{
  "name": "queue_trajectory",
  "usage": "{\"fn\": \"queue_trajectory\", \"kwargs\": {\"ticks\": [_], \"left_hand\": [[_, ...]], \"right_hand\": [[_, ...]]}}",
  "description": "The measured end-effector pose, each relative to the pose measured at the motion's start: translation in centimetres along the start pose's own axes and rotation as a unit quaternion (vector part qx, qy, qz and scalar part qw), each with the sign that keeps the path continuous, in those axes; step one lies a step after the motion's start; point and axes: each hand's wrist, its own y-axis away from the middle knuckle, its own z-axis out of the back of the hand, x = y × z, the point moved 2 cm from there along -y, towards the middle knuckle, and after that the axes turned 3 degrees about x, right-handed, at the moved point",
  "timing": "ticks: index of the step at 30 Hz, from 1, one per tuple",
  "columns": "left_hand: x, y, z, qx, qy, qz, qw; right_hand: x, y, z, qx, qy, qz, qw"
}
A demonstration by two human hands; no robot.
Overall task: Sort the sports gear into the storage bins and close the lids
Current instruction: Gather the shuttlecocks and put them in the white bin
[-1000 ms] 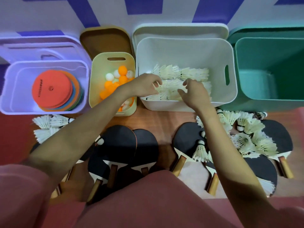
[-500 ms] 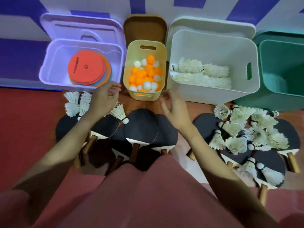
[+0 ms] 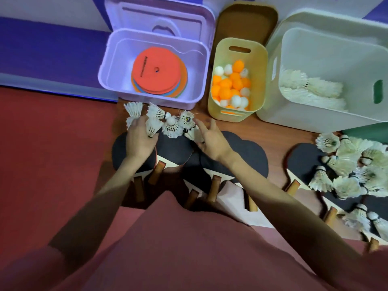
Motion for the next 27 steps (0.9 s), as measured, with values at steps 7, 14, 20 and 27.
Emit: {"fn": "queue_trajectory", "kwargs": {"ticks": [7,14,20,27], "left_hand": [[0.3,-1.1,-1.2,-0.025,-0.091,0.001,0.996],[0.1,-2.1,-2.2,0.003,-0.190,0.026,0.981],[-0.3,-1.6,-1.6,0.008,-0.187,0.022,0.982],[0.5,2.2,-0.6,-0.047,-0.004,-0.095,0.994]], "right_hand": [[0.5,-1.6,-1.4,0.014,0.081,-0.044,0.996],[0.6,0.2,0.2,-0.037,0.056,-0.006,0.998],[-0.3,2.4,1.4,-0.086,0.055,0.015,0.995],[2.7,4.2,3.9,-0.242,-0.138,0.080,0.957]]}}
